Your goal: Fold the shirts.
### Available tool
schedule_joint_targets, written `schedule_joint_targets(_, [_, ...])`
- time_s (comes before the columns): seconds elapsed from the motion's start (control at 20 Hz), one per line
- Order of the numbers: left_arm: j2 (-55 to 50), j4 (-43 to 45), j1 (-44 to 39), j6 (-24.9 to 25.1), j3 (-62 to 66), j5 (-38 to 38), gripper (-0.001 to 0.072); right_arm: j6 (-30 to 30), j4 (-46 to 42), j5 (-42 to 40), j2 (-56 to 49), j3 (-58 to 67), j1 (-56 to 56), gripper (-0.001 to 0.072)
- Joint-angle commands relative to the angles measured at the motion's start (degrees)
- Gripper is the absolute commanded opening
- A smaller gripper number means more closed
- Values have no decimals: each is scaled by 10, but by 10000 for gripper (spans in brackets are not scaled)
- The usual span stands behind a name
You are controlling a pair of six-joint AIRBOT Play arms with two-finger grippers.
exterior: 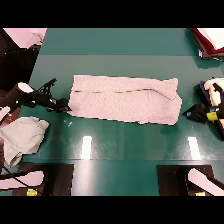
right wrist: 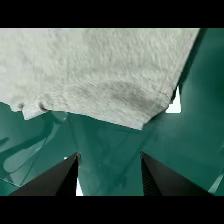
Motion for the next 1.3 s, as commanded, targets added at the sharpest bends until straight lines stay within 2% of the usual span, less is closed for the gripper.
schedule_joint_targets(0.0, [14, -2, -1, -2, 13, -4, 27, 0, 2, -61, -8, -78, -9, 430])
schedule_joint_targets(0.3, [17, -1, -1, -1, 13, -12, 27, 0, 45, -134, -56, -89, 47, 423])
schedule_joint_targets(0.35, [17, 0, -1, -1, 13, -12, 27, 0, 44, -137, -61, -89, 58, 347])
schedule_joint_targets(0.45, [17, 2, -1, -1, 13, -13, 27, 0, 45, -141, -66, -89, 73, 323])
schedule_joint_targets(0.5, [17, 3, -1, -1, 13, -15, 27, 0, 40, -141, -63, -89, 80, 283])
schedule_joint_targets(0.55, [18, 4, -1, -1, 13, -20, 27, -1, 38, -140, -57, -89, 81, 205])
schedule_joint_targets(0.6, [18, 8, -1, -1, 13, -25, 26, -1, 39, -139, -45, -89, 78, 156])
schedule_joint_targets(0.65, [20, 20, -1, -1, 13, -34, 26, -5, 38, -136, -31, -89, 73, 45])
schedule_joint_targets(0.7, [26, 41, -1, -1, 13, -47, 25, -5, 30, -132, -12, -89, 66, 17])
schedule_joint_targets(0.75, [27, 42, -1, -1, 13, -48, 25, -5, 28, -131, -9, -89, 64, 17])
schedule_joint_targets(0.85, [85, 107, -1, -6, -1, -89, 25, -4, -63, -73, 62, -89, 42, 15])
schedule_joint_targets(1.0, [180, 109, -1, -20, -82, -99, 25, -4, -137, 7, 136, -89, 20, 14])
schedule_joint_targets(1.15, [272, 106, -1, -38, -169, -141, 25, 2, -171, 60, 208, -89, 7, 13])
schedule_joint_targets(1.25, [296, 91, -1, -54, -178, -164, 25, 14, -168, 58, 245, -88, 5, 13])
